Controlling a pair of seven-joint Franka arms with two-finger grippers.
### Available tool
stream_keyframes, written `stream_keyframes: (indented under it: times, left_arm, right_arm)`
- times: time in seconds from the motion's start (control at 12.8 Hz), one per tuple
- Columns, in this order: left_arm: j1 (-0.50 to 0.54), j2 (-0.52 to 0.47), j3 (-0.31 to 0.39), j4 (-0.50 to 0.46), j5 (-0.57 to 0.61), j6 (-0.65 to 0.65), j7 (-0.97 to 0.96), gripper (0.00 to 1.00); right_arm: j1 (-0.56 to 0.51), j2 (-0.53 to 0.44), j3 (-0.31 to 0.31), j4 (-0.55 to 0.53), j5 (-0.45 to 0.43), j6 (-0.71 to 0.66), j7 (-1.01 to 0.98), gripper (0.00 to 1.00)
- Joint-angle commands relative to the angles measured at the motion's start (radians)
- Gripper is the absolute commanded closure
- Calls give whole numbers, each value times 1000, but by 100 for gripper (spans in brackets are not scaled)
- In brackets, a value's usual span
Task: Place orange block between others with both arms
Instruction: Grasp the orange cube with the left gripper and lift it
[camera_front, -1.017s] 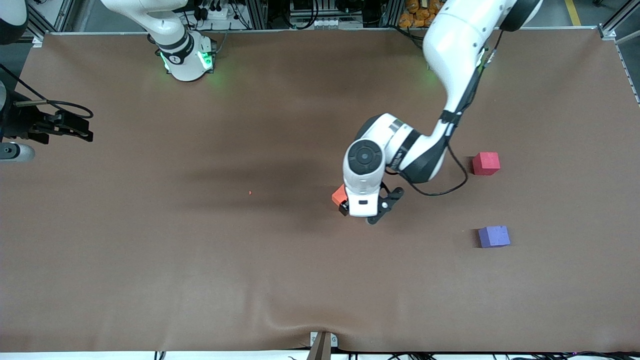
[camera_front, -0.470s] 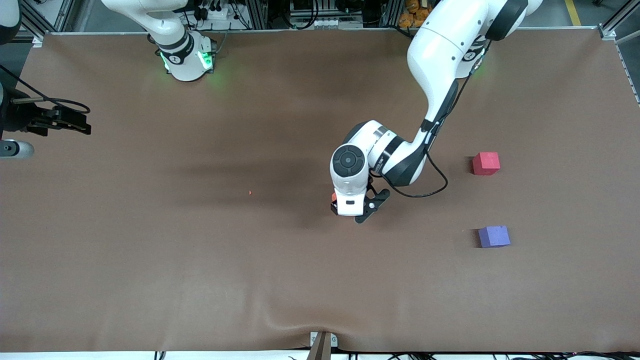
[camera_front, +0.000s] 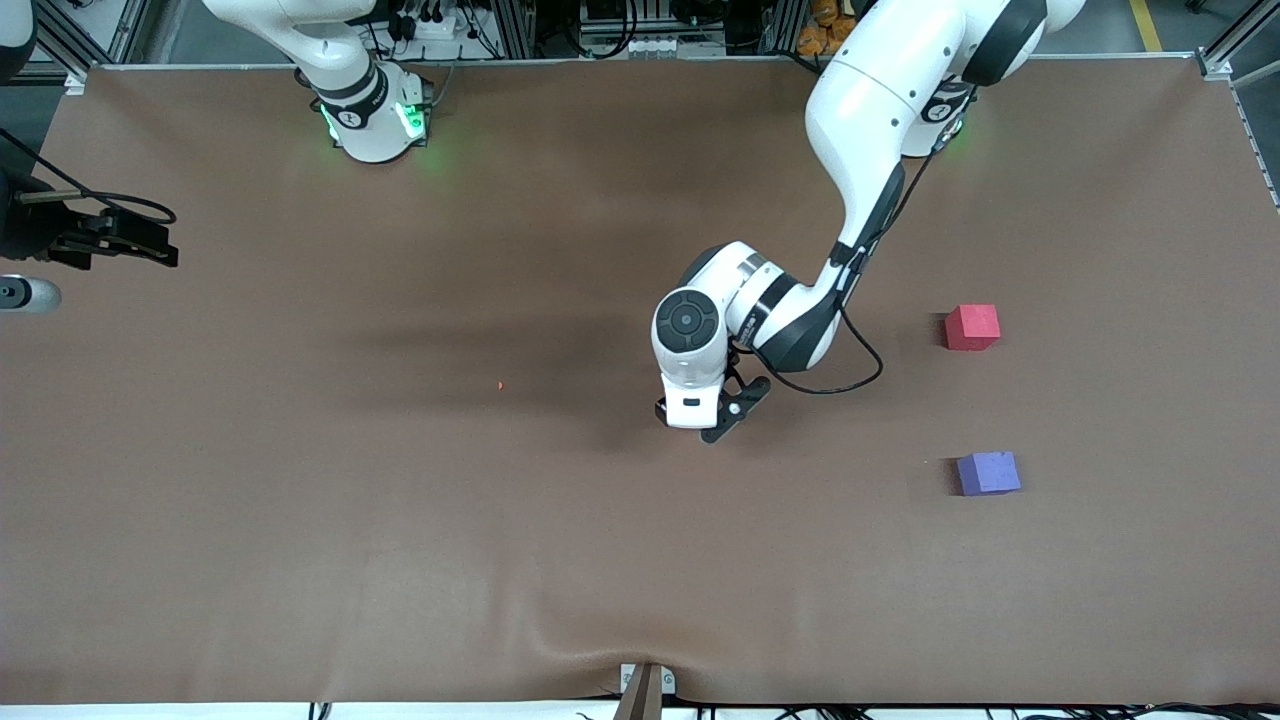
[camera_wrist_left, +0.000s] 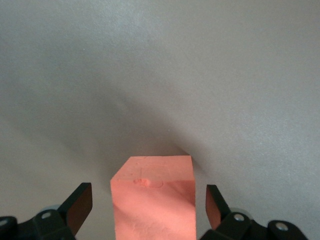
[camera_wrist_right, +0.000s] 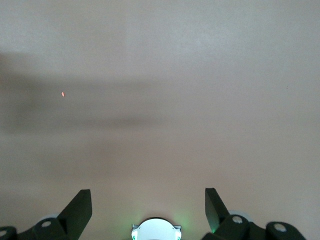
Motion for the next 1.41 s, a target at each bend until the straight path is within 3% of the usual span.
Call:
stream_keyframes:
  times: [0.0, 0.16, 0.31, 0.55, 0.78, 1.33]
  left_arm:
    - [-14, 26, 3, 26, 12, 8, -20, 4]
    - [-14, 32, 3, 26, 12, 17, -17, 40]
    - [-9, 24, 3, 27, 12, 22, -11, 98]
    - [15, -14, 7, 26, 16, 20, 16, 100]
    - [84, -115, -5, 23, 4, -1, 85, 100]
    - [280, -362, -5, 14, -82, -301, 461, 100]
  right_arm:
    - [-23, -22, 15, -21, -13, -2, -10, 0]
    - [-23, -22, 15, -21, -13, 1, -10, 0]
    - [-23, -22, 15, -21, -12, 3, -9, 0]
    - [-23, -21, 15, -23, -12, -1, -9, 0]
    - [-21, -21, 18, -23, -12, -1, -9, 0]
    - [-21, -21, 18, -23, -12, 6, -9, 0]
